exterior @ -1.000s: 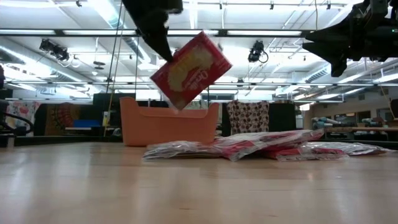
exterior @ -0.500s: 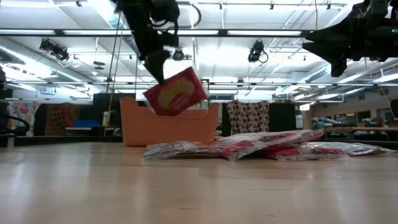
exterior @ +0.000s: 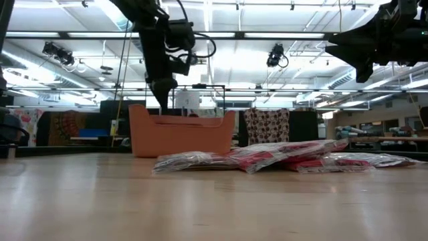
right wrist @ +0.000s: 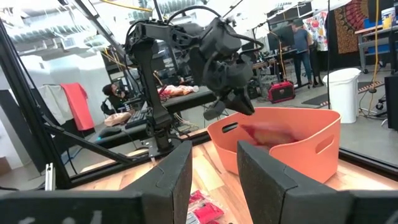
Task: Sort popcorn bags into baskets
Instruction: Put the red popcorn bag into the orange bin
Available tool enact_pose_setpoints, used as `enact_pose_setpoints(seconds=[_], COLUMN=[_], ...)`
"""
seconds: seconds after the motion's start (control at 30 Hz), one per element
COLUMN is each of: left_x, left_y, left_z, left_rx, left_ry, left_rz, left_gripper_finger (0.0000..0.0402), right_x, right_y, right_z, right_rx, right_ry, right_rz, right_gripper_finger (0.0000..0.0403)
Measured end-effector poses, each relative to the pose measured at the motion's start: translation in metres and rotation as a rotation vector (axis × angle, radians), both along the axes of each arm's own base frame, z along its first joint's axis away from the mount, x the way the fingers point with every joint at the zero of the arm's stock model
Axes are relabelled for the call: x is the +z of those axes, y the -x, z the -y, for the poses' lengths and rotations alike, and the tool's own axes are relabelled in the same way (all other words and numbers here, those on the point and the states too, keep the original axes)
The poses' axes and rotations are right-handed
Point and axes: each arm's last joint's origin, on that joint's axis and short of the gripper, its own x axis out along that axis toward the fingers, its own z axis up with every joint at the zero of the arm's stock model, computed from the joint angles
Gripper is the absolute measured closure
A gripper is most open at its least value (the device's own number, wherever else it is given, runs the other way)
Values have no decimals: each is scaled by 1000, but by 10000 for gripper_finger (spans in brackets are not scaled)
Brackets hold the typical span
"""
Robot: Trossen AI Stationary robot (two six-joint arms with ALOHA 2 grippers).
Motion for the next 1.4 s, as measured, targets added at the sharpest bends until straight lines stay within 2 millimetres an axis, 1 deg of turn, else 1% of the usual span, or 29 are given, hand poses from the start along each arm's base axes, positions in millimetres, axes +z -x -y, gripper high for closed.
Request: enact_pose_setpoints(seconds=[0.07,0.13,0.2,0.27,0.33,0.4,0.53,0.63,0.73,0.87,0.93,1.0,1.17,1.27,1.4], left_x=[3,10,17,20,20,17,3,-13,-33,-60,-72,-78,-90,-93,-97], left_y=[-3,-10,-19,-30,-38,-46,-58,-67,-75,-84,-90,-98,-116,-120,-117], left_z=[5,12,24,44,65,86,123,150,176,201,210,215,214,212,208], left_rx=[-21,-83,-182,-340,-502,-630,-804,-903,-949,-999,-1029,-1052,-1095,-1160,-1215], left_ry=[-40,-67,-32,54,135,158,149,131,93,72,81,96,182,175,180], left_rz=[-28,-32,-5,50,85,75,-11,-87,-169,-236,-272,-299,-355,-400,-472], left_gripper_finger=[309,277,252,238,235,236,238,233,219,198,195,196,212,221,231], right_x=[0,0,0,0,0,0,0,0,0,0,0,0,0,0,0], right_y=[0,0,0,0,0,0,0,0,0,0,0,0,0,0,0], right_z=[0,0,0,0,0,0,0,0,0,0,0,0,0,0,0], right_rx=[0,0,0,0,1,1,1,1,1,1,1,1,1,1,1], right_ry=[0,0,0,0,0,0,0,0,0,0,0,0,0,0,0], right_rz=[0,0,0,0,0,0,0,0,0,0,0,0,0,0,0], right_gripper_finger=[271,271,271,271,271,271,271,271,271,271,271,271,271,271,271])
